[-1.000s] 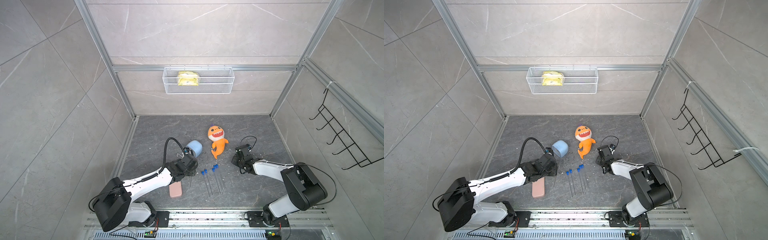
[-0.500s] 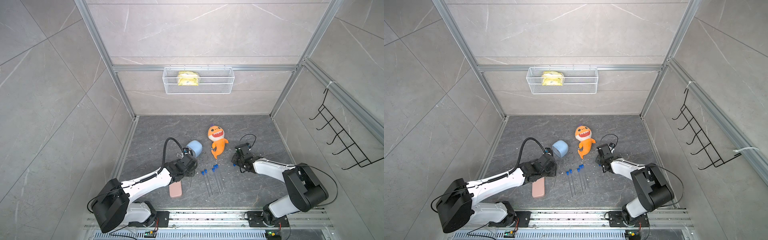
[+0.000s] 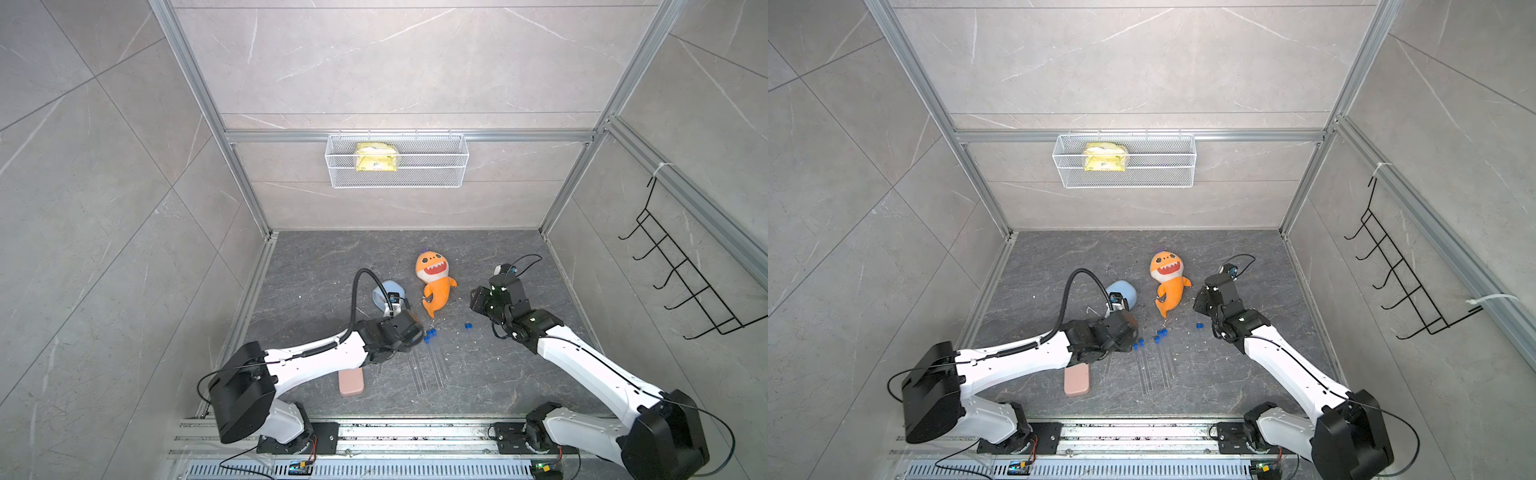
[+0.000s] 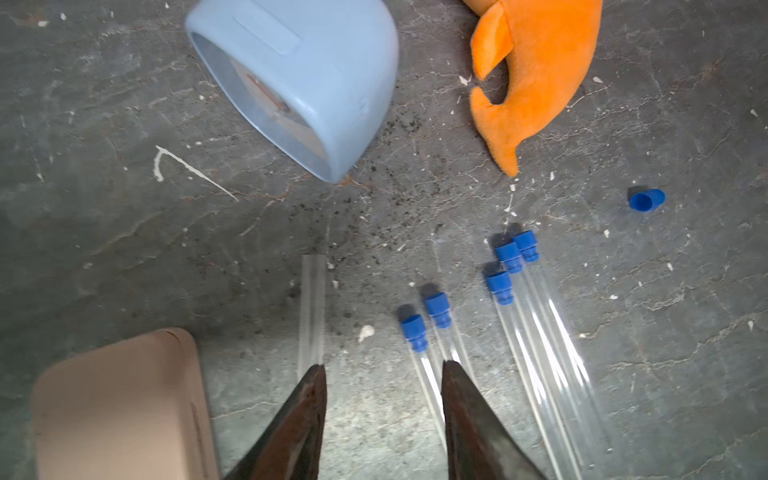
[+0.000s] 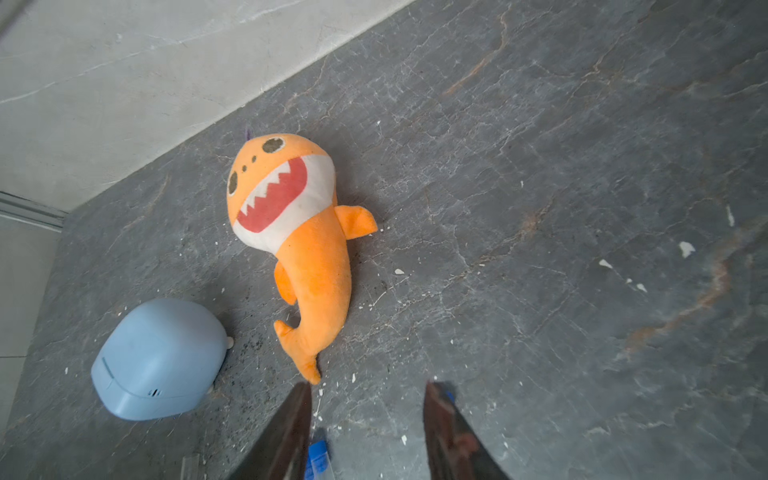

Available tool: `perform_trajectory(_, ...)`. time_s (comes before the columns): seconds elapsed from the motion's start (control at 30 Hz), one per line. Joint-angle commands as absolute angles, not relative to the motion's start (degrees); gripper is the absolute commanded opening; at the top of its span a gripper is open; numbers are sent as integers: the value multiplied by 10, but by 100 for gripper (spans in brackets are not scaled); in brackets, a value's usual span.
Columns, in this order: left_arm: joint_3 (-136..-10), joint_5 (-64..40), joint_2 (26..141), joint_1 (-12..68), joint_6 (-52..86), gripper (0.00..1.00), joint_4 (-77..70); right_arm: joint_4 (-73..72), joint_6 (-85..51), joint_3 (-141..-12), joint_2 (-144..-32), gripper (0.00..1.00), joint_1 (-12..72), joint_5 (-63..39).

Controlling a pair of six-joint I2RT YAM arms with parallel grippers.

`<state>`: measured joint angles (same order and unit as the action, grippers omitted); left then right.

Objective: Remove stoppers from test tubes
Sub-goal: Pick up the test tube at the center of the board.

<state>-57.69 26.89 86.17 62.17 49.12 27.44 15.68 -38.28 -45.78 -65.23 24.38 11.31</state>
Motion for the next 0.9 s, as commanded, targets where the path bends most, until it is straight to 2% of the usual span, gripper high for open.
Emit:
perform_trajectory(0.0, -642, 317, 929, 665, 613, 48, 352, 208, -368, -452, -613, 47, 247, 105)
perform_trajectory(0.13, -720, 315, 1013, 705, 699, 47, 413, 226, -359, -446, -582, 47, 247, 102)
perform_trajectory(0.27, -743, 301, 1049, 724, 762, 47, 423, 238, -348, -445, -566, 47, 247, 98)
perform_trajectory(0.6, -698, 320, 1013, 726, 859, 45, 460, 235, -337, -436, -558, 48, 247, 89)
perform_trajectory(0.87, -662, 281, 1007, 704, 859, 43, 421, 226, -341, -425, -561, 48, 247, 84)
